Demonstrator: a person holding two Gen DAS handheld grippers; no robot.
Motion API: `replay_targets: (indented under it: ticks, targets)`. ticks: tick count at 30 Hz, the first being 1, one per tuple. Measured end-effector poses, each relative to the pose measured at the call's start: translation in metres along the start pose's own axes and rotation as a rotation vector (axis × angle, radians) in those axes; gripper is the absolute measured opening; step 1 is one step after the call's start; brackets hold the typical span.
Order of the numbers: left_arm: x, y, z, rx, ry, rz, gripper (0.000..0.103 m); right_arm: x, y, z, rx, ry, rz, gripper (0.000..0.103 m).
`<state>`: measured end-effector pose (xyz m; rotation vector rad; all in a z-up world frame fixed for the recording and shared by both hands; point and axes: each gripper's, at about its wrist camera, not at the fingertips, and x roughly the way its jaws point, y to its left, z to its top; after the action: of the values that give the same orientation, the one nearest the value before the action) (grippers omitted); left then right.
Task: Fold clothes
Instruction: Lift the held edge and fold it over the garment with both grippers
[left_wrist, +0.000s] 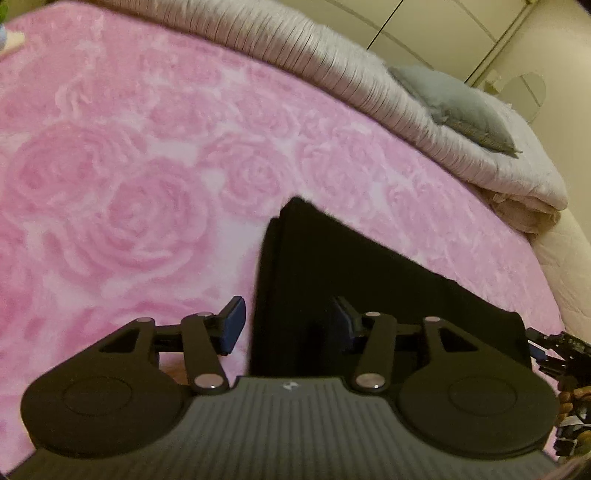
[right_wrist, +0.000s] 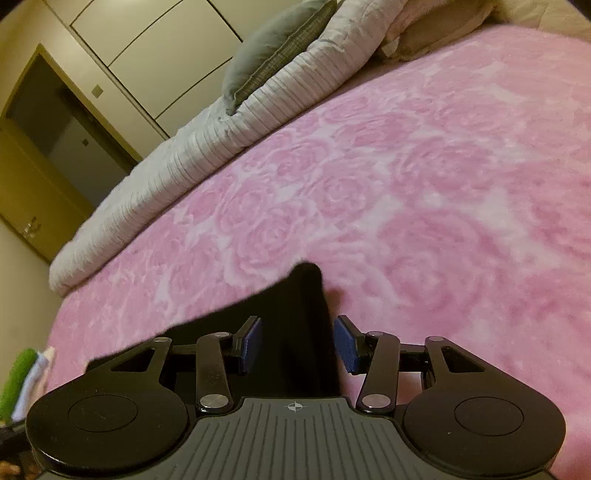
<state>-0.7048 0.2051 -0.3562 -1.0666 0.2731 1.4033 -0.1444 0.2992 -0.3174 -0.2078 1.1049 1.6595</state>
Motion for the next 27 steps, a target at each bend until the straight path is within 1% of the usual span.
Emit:
replay_targets:
  ticks: [1,2,3,4,5,6,7,9,10,11,13,14,15,17,18,20,21,22,24,25,26,27]
  targets:
    - [0.005,0.000,-0.003,0.008,0.011,-0.008,0.037,0.007,-0.002,0.002,0.006,0.008,0.000,0.047]
    - [0.009,-0.001,-0.006,0.019,0.013,-0.014,0.026,0.013,-0.003,0.004,0.007,0.017,0.003,0.038]
    - [0.008,-0.001,-0.010,0.034,-0.010,-0.012,0.023,0.018,-0.001,0.004,-0.016,0.017,-0.002,0.009]
    - [0.006,-0.002,-0.013,0.048,-0.034,-0.010,0.014,0.022,0.003,0.004,-0.053,0.011,-0.012,0.010]
    - [0.000,-0.001,-0.016,0.053,-0.065,-0.012,0.007,0.025,0.007,0.005,-0.089,0.005,-0.022,0.010]
    - [-0.006,-0.001,-0.018,0.049,-0.094,-0.022,0.007,0.028,0.010,0.005,-0.125,-0.002,-0.032,0.009]
    - [-0.010,0.000,-0.020,0.050,-0.116,-0.027,0.007,0.028,0.016,0.004,-0.170,-0.026,-0.030,0.009]
    - [-0.008,-0.002,-0.023,0.075,-0.121,-0.008,0.007,0.025,0.021,0.003,-0.209,-0.060,-0.032,0.009]
    - [-0.006,-0.003,-0.024,0.081,-0.120,0.002,0.007,0.025,0.022,0.002,-0.222,-0.073,-0.035,0.009]
    - [-0.001,-0.002,-0.025,0.069,-0.112,0.007,0.008,0.030,0.018,0.001,-0.200,-0.058,-0.060,0.009]
    - [-0.003,-0.003,-0.022,0.070,-0.121,0.020,0.012,0.042,0.001,-0.001,-0.117,-0.020,-0.078,0.010]
    - [-0.005,-0.004,-0.020,0.079,-0.127,0.030,0.014,0.042,-0.002,-0.001,-0.095,-0.014,-0.079,0.012]
    - [-0.008,-0.006,-0.018,0.088,-0.133,0.041,0.014,0.039,-0.002,0.001,-0.083,-0.016,-0.079,0.018]
    - [-0.014,-0.009,-0.014,0.106,-0.145,0.062,0.014,0.031,0.005,0.004,-0.097,-0.019,-0.115,0.027]
    - [-0.017,-0.011,-0.012,0.117,-0.153,0.073,0.013,0.027,0.011,0.004,-0.123,-0.032,-0.131,0.028]
    - [-0.020,-0.015,-0.006,0.145,-0.171,0.089,0.013,0.020,0.025,0.004,-0.187,-0.066,-0.158,0.028]
    - [-0.019,-0.015,-0.002,0.142,-0.173,0.090,0.013,0.018,0.031,0.004,-0.214,-0.081,-0.173,0.028]
    - [-0.016,-0.015,0.003,0.137,-0.171,0.088,0.015,0.019,0.034,0.006,-0.230,-0.087,-0.178,0.028]
    - [-0.003,-0.014,0.014,0.116,-0.149,0.062,0.024,0.026,0.034,0.009,-0.213,-0.064,-0.164,0.028]
    - [0.004,-0.013,0.020,0.108,-0.138,0.050,0.030,0.033,0.032,0.012,-0.197,-0.047,-0.155,0.028]
    - [0.013,-0.013,0.023,0.105,-0.127,0.039,0.030,0.040,0.029,0.014,-0.186,-0.031,-0.142,0.028]
    - [0.021,-0.012,0.027,0.101,-0.115,0.027,0.028,0.046,0.027,0.016,-0.181,-0.019,-0.131,0.020]
